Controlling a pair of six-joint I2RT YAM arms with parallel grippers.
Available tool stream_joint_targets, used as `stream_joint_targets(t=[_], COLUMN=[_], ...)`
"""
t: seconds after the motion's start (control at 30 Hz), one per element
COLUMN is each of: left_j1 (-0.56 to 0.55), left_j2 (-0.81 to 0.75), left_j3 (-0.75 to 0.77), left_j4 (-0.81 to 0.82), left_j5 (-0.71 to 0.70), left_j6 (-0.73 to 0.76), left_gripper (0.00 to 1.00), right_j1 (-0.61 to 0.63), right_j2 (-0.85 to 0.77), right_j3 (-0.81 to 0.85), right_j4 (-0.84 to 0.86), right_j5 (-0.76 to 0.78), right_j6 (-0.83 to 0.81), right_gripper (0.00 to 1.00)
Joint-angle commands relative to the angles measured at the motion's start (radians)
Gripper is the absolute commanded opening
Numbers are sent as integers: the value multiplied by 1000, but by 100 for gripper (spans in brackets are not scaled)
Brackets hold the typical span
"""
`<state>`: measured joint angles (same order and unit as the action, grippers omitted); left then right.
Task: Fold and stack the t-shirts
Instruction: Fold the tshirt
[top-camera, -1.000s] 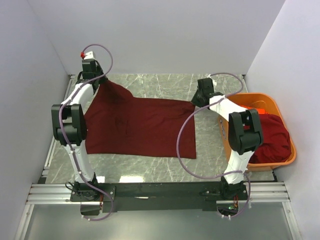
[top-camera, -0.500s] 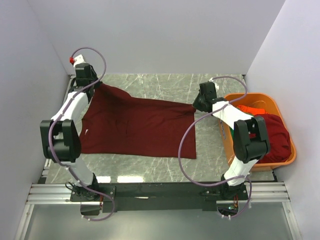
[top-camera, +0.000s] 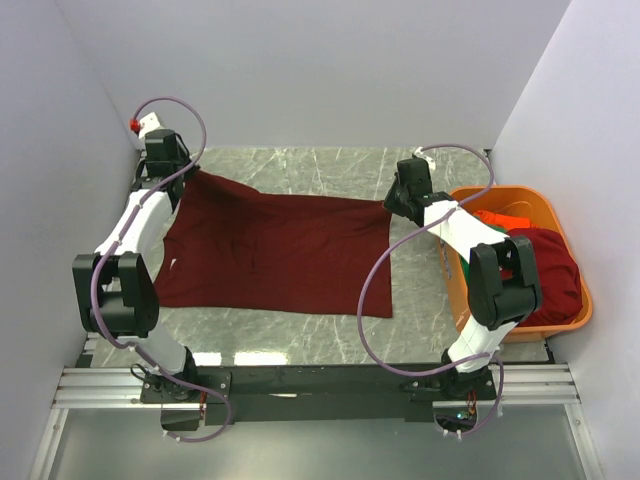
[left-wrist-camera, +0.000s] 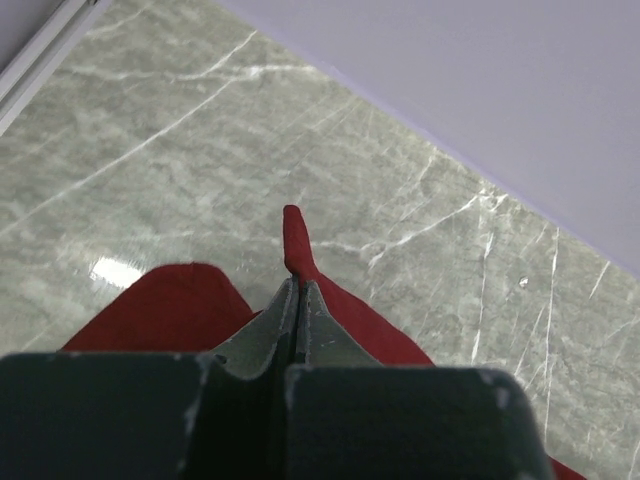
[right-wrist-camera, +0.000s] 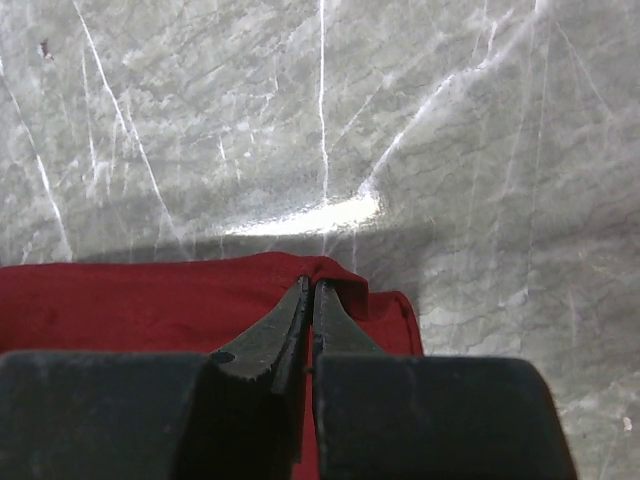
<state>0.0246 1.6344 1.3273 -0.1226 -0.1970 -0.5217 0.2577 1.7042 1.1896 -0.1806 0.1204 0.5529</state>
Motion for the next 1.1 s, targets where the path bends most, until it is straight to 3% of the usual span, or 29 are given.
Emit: stream_joint_targets(t=[0.0, 0.6, 1.07], left_j1=[9, 15, 57], left_j2=[-71, -335, -438], left_j3=[-10, -315, -422], left_j4=[-31, -204, -287], left_j5=[-27, -64, -95], left_j6=[-41, -308, -348], left_gripper=[0, 0, 0], right_j1=[5, 86, 92], right_j2=[8, -178, -236], right_j3=[27, -228, -352], right_j4=[29, 47, 78], right_j5=[38, 113, 104], right_j6=[-31, 53, 87], right_gripper=[0, 0, 0])
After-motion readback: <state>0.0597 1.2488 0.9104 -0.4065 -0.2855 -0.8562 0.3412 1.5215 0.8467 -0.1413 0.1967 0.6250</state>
